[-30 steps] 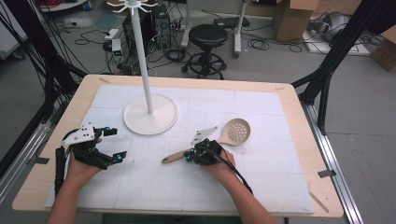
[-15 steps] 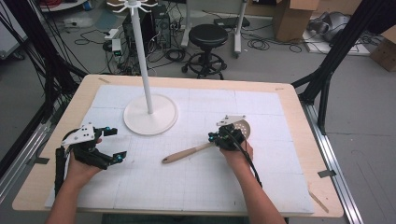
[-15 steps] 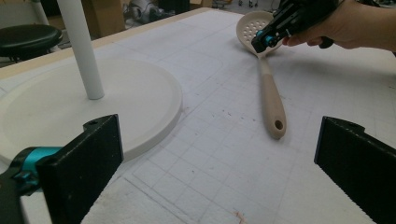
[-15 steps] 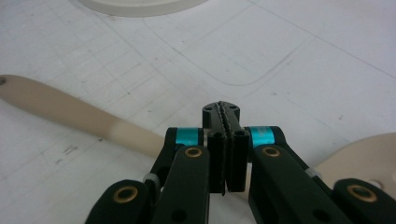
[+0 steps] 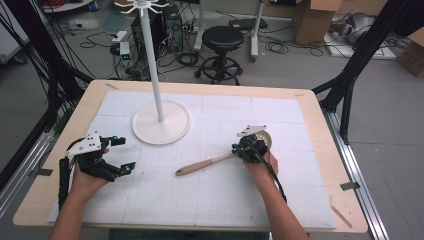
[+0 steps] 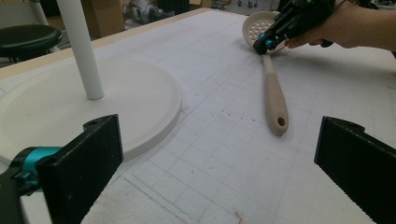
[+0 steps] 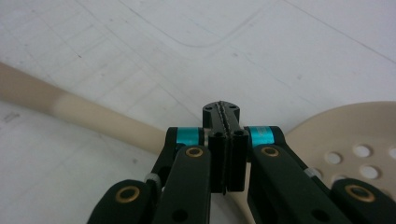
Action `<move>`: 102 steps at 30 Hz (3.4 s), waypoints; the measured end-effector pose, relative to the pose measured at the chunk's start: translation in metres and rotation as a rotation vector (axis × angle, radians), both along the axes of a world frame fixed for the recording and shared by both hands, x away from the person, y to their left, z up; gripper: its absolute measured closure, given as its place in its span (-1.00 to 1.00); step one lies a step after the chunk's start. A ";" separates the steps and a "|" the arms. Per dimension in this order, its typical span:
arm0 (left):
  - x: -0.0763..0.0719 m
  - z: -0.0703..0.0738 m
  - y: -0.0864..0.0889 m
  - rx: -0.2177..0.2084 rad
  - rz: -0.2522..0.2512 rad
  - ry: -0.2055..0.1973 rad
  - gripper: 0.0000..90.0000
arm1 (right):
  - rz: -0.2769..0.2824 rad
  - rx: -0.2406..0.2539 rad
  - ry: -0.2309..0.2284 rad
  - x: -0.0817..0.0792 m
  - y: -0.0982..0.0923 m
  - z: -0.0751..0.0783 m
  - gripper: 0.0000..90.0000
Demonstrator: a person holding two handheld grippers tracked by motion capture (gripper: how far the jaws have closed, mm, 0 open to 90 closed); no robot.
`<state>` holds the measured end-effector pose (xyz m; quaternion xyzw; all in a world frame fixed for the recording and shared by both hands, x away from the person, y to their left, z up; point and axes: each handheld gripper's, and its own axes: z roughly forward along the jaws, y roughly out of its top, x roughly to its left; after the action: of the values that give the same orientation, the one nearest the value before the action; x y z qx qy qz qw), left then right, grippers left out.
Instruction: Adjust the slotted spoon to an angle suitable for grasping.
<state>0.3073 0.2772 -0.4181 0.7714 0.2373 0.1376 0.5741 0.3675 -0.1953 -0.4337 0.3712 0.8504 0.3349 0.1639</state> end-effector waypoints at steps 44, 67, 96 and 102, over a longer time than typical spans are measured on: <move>0.001 0.000 0.000 0.005 0.001 -0.002 -0.96 | 0.331 0.020 0.049 -0.044 0.078 -0.007 1.00; 0.001 -0.001 -0.001 0.005 -0.001 0.000 -0.96 | 0.257 0.120 0.023 -0.033 0.064 0.000 0.85; 0.005 0.007 0.001 -0.073 -0.021 -0.039 -0.96 | 0.258 0.338 -0.225 -0.056 -0.007 0.054 -0.29; 0.004 0.009 -0.004 -0.065 -0.044 -0.041 -0.96 | 0.236 0.418 -0.200 -0.056 -0.018 0.054 -0.52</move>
<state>0.3111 0.2731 -0.4087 0.7544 0.2127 0.1328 0.6067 0.3120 -0.2137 -0.3795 0.2602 0.7797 0.5552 0.1267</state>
